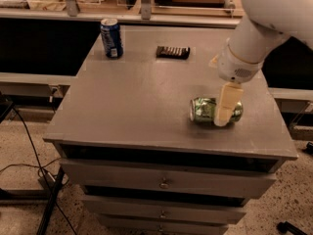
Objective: Knock green can over
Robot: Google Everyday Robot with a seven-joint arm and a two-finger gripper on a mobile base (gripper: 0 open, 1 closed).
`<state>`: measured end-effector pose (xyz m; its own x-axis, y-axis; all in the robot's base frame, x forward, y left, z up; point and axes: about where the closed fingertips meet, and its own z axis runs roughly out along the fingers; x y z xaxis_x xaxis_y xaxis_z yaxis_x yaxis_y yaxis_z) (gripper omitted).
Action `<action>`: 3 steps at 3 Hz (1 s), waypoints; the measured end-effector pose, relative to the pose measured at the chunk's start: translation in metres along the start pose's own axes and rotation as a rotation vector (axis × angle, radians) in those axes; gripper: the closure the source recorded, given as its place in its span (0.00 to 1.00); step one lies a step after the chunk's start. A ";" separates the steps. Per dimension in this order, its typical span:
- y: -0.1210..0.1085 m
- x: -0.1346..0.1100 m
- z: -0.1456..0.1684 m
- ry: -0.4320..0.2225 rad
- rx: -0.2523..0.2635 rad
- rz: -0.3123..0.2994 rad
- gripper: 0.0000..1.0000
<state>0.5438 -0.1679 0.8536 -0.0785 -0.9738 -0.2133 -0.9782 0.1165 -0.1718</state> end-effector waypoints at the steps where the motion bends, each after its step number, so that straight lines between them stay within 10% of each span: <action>1: -0.001 0.014 -0.014 -0.047 0.028 0.017 0.00; 3: 0.006 0.033 -0.024 -0.144 0.058 0.032 0.00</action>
Offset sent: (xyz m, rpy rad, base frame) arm -0.0200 -0.0609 0.0202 0.2472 -0.1106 -0.0270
